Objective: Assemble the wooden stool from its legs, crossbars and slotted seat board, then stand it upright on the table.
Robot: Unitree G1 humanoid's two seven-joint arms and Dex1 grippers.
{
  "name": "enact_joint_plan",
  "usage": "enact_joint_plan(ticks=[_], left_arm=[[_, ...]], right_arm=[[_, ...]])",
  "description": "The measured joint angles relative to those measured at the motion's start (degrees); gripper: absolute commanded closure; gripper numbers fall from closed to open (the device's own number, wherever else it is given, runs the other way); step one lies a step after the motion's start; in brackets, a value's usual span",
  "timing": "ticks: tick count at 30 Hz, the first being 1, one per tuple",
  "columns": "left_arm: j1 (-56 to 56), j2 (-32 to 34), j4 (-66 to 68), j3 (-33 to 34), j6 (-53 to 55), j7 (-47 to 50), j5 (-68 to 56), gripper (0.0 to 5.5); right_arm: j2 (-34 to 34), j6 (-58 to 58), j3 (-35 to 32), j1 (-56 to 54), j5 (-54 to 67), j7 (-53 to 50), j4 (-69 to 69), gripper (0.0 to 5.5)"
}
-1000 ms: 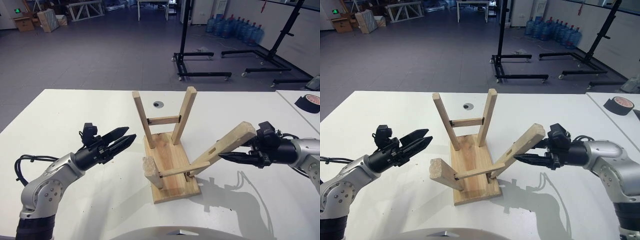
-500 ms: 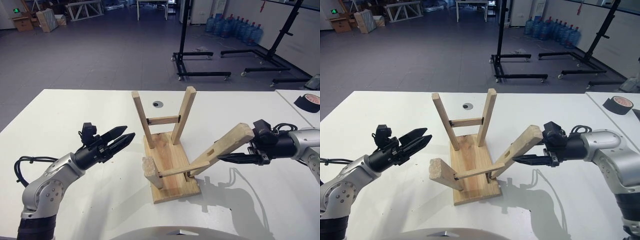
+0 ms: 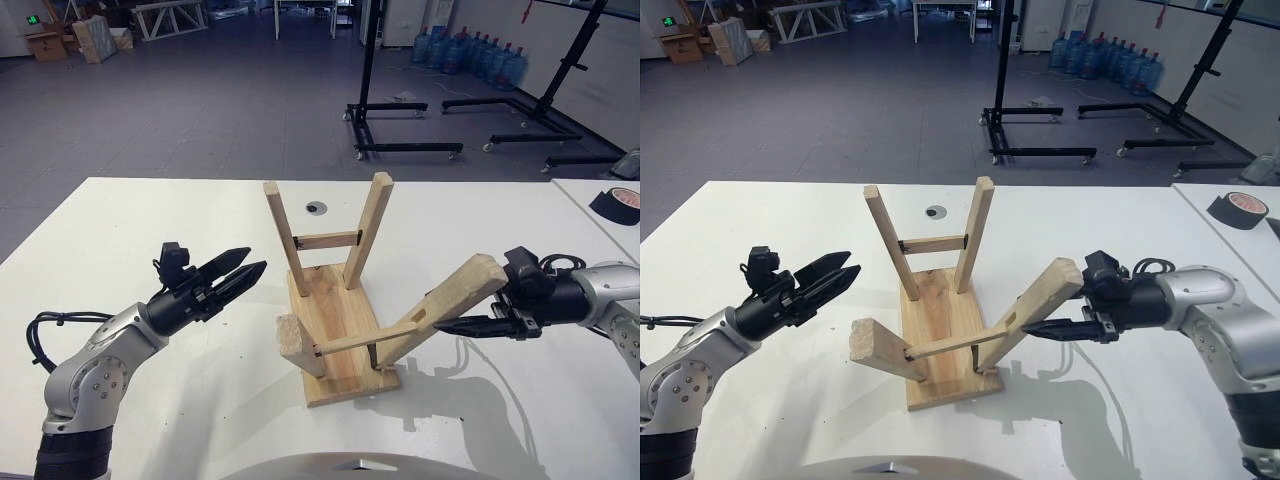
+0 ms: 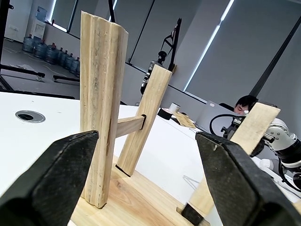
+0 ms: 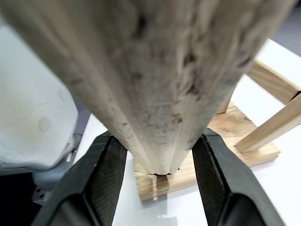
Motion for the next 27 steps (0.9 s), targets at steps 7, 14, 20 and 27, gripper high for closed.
enact_joint_plan(ticks=[7,14,20,27], left_arm=[[-0.28,0.43,1.04,1.59,-0.01,-0.04,-0.04,1.73],[-0.72,0.6,1.02,1.55,-0.01,0.09,-0.01,1.73],[0.3,0.1,-0.07,1.34,0.01,0.74,-0.19,1.73],[0.66,-0.05,-0.11,0.68,0.05,0.92,-0.48,1.73]], right_arm=[[0.0,-1.78,-0.24,2.68,-0.33,0.3,-1.29,3.48],[-0.63,-2.44,2.72,-2.35,-2.56,2.78,2.33,3.48],[-0.82,-2.43,7.75,-9.83,-5.05,5.59,5.9,3.48],[0.24,-5.26,13.08,-16.51,-8.14,8.75,11.05,3.48]])
